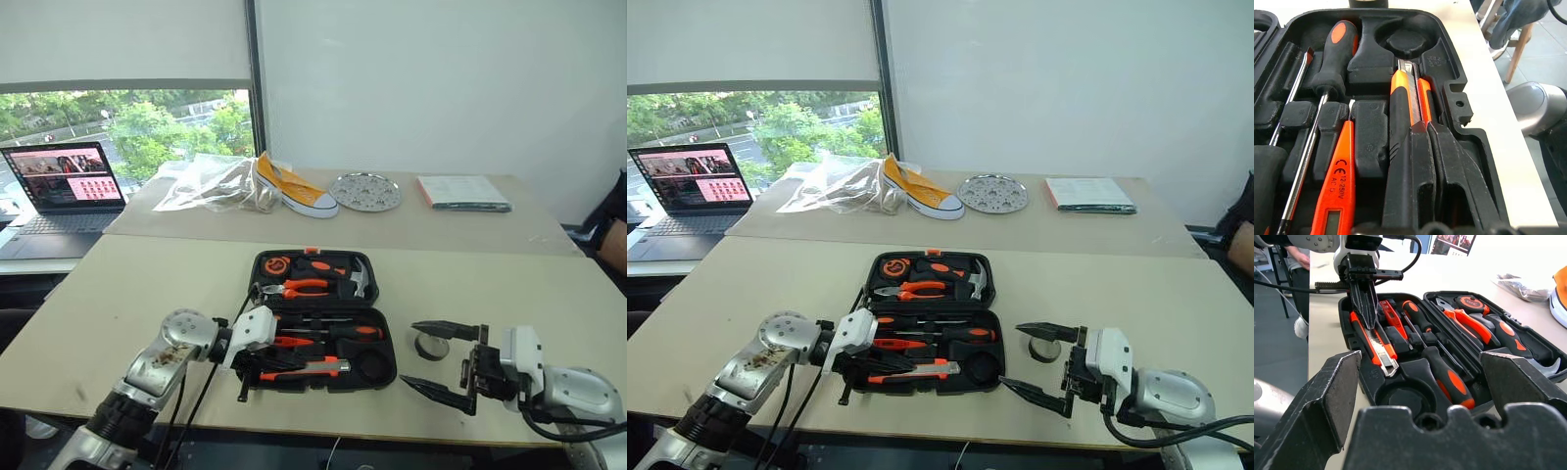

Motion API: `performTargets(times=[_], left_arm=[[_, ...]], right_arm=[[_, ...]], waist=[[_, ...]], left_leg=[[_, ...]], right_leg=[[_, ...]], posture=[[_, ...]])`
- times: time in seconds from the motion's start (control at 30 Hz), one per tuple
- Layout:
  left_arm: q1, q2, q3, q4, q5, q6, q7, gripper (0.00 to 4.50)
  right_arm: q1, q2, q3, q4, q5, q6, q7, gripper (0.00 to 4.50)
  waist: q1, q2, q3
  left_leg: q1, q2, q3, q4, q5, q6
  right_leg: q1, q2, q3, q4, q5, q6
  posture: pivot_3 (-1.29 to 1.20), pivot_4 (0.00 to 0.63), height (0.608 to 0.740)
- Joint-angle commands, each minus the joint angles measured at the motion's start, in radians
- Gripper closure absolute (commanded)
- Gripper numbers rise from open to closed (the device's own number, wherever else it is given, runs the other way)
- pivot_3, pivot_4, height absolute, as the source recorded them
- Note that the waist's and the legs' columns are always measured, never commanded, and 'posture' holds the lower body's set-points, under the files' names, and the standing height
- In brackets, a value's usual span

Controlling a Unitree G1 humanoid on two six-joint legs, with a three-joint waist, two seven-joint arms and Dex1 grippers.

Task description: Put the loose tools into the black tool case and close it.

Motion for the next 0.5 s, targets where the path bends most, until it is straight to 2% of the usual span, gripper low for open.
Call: performTargets(times=[0.03, 0.2, 0.33, 0.4, 0.5], left_arm=[[0.037, 0.014, -0.03, -0.003, 0.01, 0.14, 0.035, 4.37], [0.069, 0.035, -0.064, -0.007, 0.028, 0.282, 0.075, 4.37], [0.075, 0.04, -0.07, -0.014, 0.027, 0.315, 0.086, 4.37], [0.072, 0.041, -0.066, -0.006, 0.023, 0.334, 0.103, 4.37], [0.074, 0.034, -0.043, 0.006, 0.017, 0.256, 0.092, 4.37]], right_arm=[[0.008, -0.012, -0.036, -0.047, 0.033, 0.008, -0.003, 0.0], [0.008, -0.013, -0.03, -0.058, 0.04, 0.02, -0.007, 0.0], [0.007, -0.007, -0.022, -0.064, 0.038, 0.024, -0.015, 0.0], [0.007, -0.003, -0.018, -0.066, 0.037, 0.026, -0.017, 0.0], [0.01, -0.001, -0.018, -0.068, 0.037, 0.027, -0.02, 0.0]], waist=[[-0.001, 0.0, 0.0], [-0.003, 0.005, -0.004], [-0.005, 0.008, -0.006], [-0.003, 0.008, -0.006], [-0.004, 0.01, -0.007]], left_leg=[[0.001, 0.0, 0.0, 0.0, -0.001, 0.001], [0.004, 0.001, -0.001, 0.0, 0.0, 0.001], [0.016, 0.001, 0.0, -0.007, -0.001, 0.001], [0.017, 0.0, 0.0, -0.01, -0.001, 0.0], [0.017, 0.0, -0.001, -0.01, 0.0, 0.0]], right_leg=[[0.001, 0.0, 0.0, 0.0, -0.003, 0.005], [0.004, 0.0, 0.001, 0.0, -0.003, 0.006], [0.014, 0.0, 0.005, -0.002, -0.004, 0.006], [0.014, 0.0, 0.009, -0.002, -0.004, 0.006], [0.014, 0.0, 0.009, -0.002, -0.004, 0.006]], posture=[[0.0, 0.15, 0.74], [0.0, 0.15, 0.74], [0.0, 0.15, 0.74], [0.0, 0.15, 0.74], [0.0, 0.15, 0.74]])
